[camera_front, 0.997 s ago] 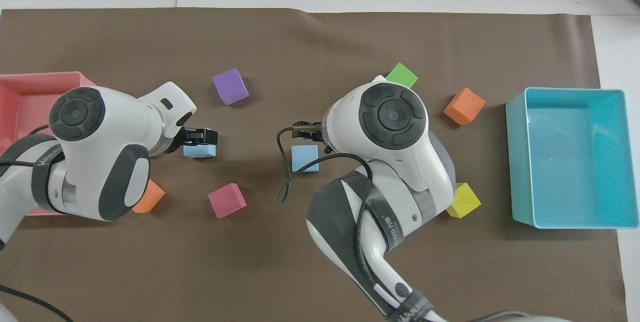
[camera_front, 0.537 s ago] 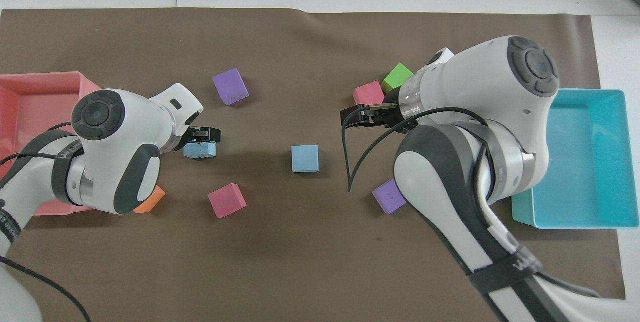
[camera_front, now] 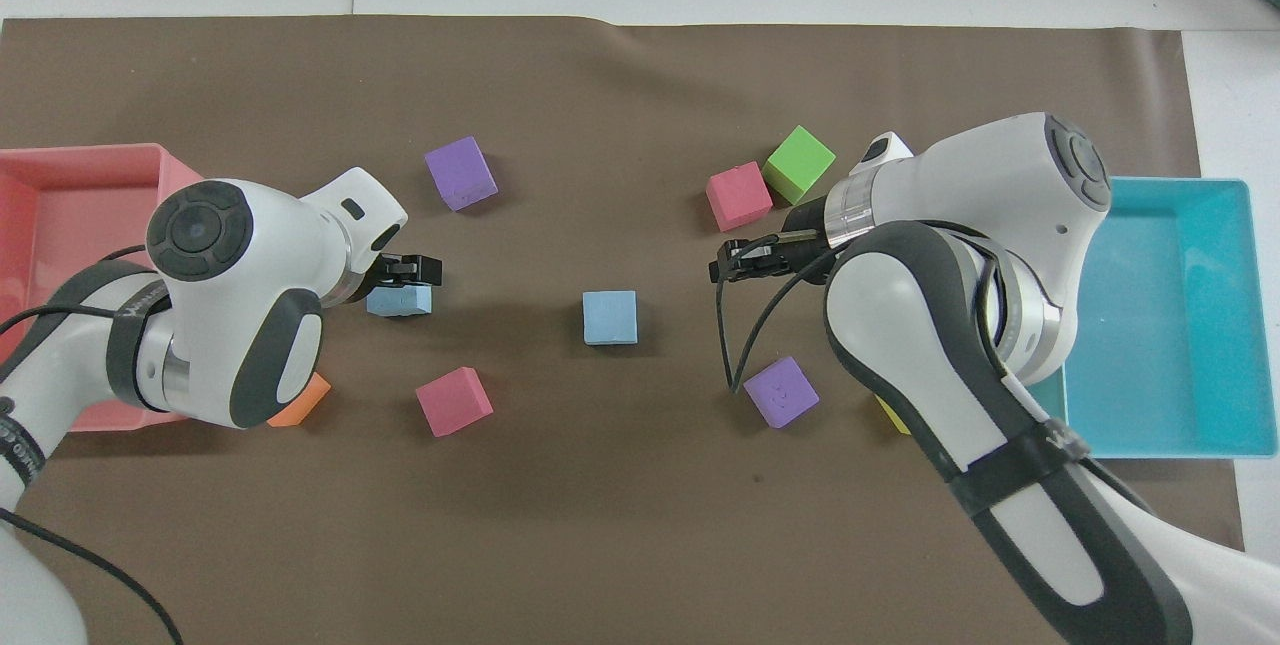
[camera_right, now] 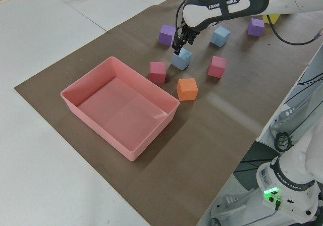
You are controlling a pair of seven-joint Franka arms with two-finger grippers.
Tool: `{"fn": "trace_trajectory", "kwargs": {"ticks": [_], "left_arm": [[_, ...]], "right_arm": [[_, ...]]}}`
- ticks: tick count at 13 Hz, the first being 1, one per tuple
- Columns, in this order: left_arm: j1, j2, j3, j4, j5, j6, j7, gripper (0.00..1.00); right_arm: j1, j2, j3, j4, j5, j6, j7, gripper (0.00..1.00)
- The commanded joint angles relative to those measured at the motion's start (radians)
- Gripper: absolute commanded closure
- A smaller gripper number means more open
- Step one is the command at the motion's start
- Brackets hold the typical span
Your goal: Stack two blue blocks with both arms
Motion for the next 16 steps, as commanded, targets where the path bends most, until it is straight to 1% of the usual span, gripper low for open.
{"fn": "trace_trajectory", "kwargs": {"ticks": [1,3,4,6,8,9,10,14,16], "left_arm": [[-0.018,0.002,0.013,-0.025,0.022,0.044,-0.028,0.0],[-0.021,0.021,0.015,-0.028,0.025,0.057,-0.036,0.0],[-0.025,0.03,0.015,-0.033,0.04,0.083,-0.045,0.0],[-0.025,0.031,0.015,-0.036,0.051,0.087,-0.056,0.0],[-0.024,0.031,0.015,-0.038,0.052,0.088,-0.056,0.0],[-0.025,0.044,0.016,-0.038,0.058,0.09,-0.057,0.0],[-0.025,0.05,0.016,-0.039,0.069,0.097,-0.06,0.0],[-0.025,0.079,0.016,-0.039,0.109,0.117,-0.108,0.0],[-0.024,0.081,0.016,-0.038,0.111,0.119,-0.108,0.0]], "right_arm": [[-0.042,0.018,0.01,-0.063,0.143,0.027,-0.156,1.0],[-0.045,0.061,0.01,-0.085,0.259,0.028,-0.26,1.0],[-0.045,0.081,0.01,-0.09,0.319,0.043,-0.285,1.0],[-0.032,0.118,0.011,-0.102,0.448,0.073,-0.345,1.0],[-0.039,0.15,0.011,-0.102,0.549,0.059,-0.382,1.0],[-0.035,0.165,0.011,-0.103,0.596,0.06,-0.421,1.0],[-0.031,0.176,0.011,-0.103,0.617,0.059,-0.426,1.0],[-0.027,0.173,0.013,-0.116,0.64,0.056,-0.423,1.0],[-0.022,0.196,0.016,-0.114,0.662,0.041,-0.428,1.0]]}}
